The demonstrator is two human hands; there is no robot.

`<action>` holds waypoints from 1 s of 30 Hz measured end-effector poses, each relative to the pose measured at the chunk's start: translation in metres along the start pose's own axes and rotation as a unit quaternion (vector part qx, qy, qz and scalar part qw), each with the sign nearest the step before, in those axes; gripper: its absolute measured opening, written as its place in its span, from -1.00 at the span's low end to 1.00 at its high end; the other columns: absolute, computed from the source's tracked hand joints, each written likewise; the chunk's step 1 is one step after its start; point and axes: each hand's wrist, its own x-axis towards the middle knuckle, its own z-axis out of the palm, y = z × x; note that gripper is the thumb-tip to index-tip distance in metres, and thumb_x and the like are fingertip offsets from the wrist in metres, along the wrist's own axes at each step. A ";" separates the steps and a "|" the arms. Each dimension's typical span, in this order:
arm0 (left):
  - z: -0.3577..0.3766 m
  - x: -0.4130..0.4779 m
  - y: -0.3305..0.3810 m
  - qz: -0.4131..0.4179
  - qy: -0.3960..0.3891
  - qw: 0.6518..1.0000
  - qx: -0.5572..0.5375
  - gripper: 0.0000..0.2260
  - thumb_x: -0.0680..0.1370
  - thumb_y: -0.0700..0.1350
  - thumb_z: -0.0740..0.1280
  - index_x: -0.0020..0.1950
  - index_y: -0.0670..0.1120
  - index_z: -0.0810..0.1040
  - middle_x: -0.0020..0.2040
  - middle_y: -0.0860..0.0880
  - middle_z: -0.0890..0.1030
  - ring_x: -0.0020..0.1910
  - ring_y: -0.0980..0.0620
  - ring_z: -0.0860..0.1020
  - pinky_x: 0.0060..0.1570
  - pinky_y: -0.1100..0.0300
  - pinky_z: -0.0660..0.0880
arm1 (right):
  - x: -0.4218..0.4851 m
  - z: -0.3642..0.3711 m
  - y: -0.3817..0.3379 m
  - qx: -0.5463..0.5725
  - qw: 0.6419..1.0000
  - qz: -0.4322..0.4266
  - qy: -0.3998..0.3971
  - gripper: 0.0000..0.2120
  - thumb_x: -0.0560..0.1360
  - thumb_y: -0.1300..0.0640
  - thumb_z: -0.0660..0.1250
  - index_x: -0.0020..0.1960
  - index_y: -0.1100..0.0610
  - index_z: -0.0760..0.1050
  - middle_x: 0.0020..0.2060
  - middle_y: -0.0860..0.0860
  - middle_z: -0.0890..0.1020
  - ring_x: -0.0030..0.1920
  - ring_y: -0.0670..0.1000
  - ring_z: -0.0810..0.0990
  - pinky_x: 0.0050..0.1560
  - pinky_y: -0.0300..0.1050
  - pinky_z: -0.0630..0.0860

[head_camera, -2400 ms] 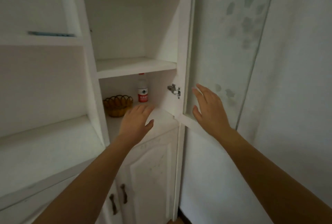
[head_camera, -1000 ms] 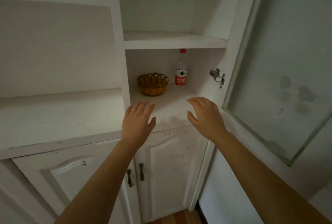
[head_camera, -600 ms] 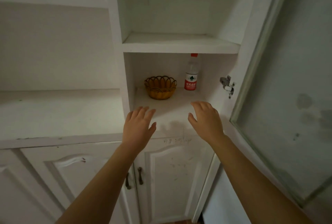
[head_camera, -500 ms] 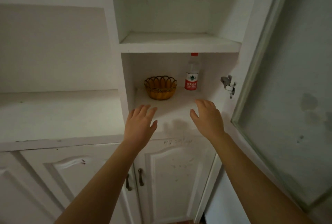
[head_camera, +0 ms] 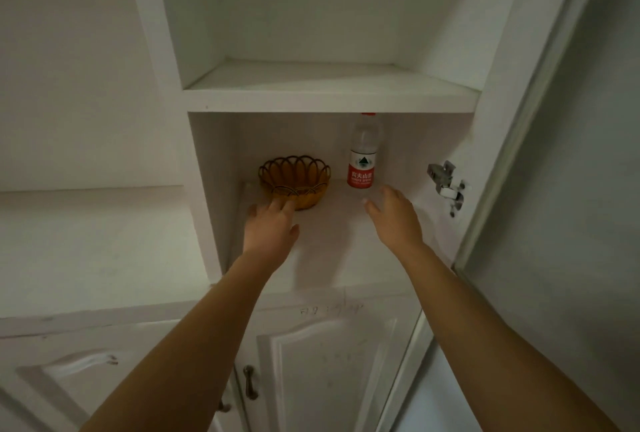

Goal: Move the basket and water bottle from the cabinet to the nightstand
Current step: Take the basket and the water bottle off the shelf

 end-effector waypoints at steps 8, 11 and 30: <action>0.047 0.080 -0.009 0.021 -0.009 1.000 -0.019 -0.41 0.53 -0.14 0.24 0.49 -0.08 0.04 0.51 -0.09 0.11 0.48 -0.05 0.04 0.41 -0.02 -0.02 | 0.074 0.037 0.008 0.138 0.988 0.057 0.036 -0.65 0.52 0.16 0.27 0.25 0.29 0.35 0.19 0.24 0.52 0.20 0.24 0.49 -0.03 -0.15 0.34; 0.063 0.096 -0.013 0.021 0.018 1.000 0.003 -0.48 0.53 -0.10 0.21 0.46 -0.05 0.13 0.44 -0.08 0.28 0.41 -0.06 0.20 0.40 -0.09 0.07 | 0.102 0.051 0.011 0.190 0.978 0.076 0.049 -0.61 0.50 0.18 0.31 0.27 0.28 0.35 0.20 0.22 0.51 0.22 0.21 0.49 -0.03 -0.19 0.32; 0.075 0.098 -0.019 0.006 0.134 0.989 0.054 -0.82 0.30 -0.19 0.49 -0.16 -0.06 0.59 -0.24 -0.07 0.64 -0.15 -0.12 0.59 -0.04 -0.18 0.50 | 0.166 0.088 0.030 0.255 0.954 0.084 0.132 -0.51 0.34 0.24 0.47 0.19 0.32 0.37 0.19 0.25 0.51 0.17 0.20 0.52 0.06 -0.12 0.42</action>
